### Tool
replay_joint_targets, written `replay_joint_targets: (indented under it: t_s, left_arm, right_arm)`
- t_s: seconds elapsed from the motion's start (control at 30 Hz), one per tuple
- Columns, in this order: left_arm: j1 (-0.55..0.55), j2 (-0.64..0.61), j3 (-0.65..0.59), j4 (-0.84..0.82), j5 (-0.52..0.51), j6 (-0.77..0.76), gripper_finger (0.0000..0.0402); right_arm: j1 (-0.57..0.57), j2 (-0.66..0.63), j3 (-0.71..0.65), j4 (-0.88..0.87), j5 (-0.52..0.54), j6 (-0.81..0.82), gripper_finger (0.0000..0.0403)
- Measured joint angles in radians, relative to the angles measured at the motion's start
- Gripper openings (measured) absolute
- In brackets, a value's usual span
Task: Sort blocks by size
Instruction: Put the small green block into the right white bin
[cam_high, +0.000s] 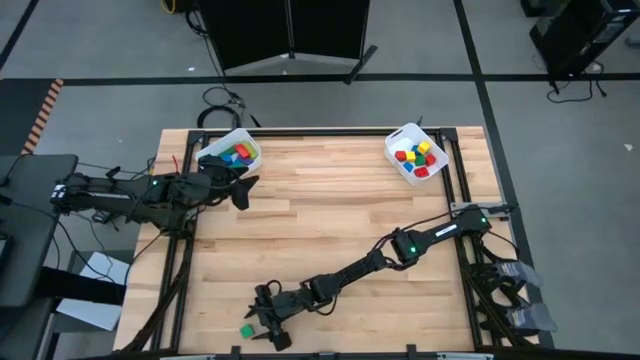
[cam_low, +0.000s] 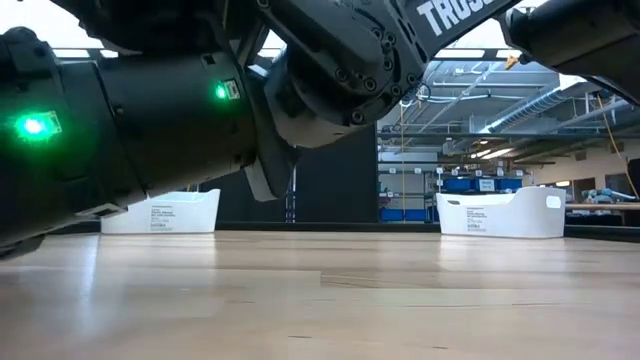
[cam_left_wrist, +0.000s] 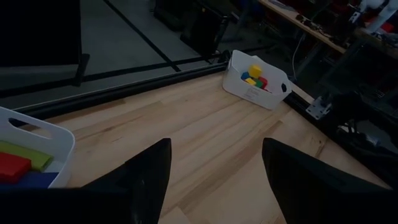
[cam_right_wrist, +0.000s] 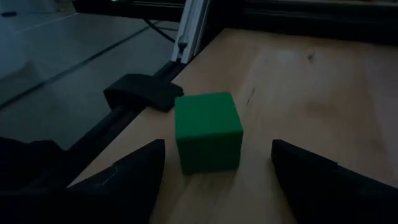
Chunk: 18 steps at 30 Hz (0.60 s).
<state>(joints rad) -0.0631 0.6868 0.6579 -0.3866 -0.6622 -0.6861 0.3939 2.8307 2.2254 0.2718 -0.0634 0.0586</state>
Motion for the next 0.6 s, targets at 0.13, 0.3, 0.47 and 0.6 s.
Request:
replay_joint_targets:
  t_s: [0.13, 0.3, 0.47, 0.6]
  left_arm:
    - [0.000, 0.000, 0.000, 0.000, -0.017, 0.001, 0.0258]
    - [0.000, 0.000, 0.000, 0.000, -0.021, 0.000, 0.0258]
    - [0.000, 0.000, 0.000, 0.000, -0.021, -0.004, 0.0258]
    - [0.000, 0.000, 0.000, 0.000, -0.020, -0.009, 0.0258]
  right_arm:
    - [-0.001, 0.000, 0.000, 0.004, 0.012, -0.015, 0.0291]
    - [-0.002, 0.000, 0.000, 0.006, 0.014, -0.039, 0.0267]
    - [-0.002, 0.000, 0.000, 0.025, 0.014, -0.057, 0.0233]
    - [0.000, 0.000, 0.000, 0.045, 0.003, -0.062, 0.0196]
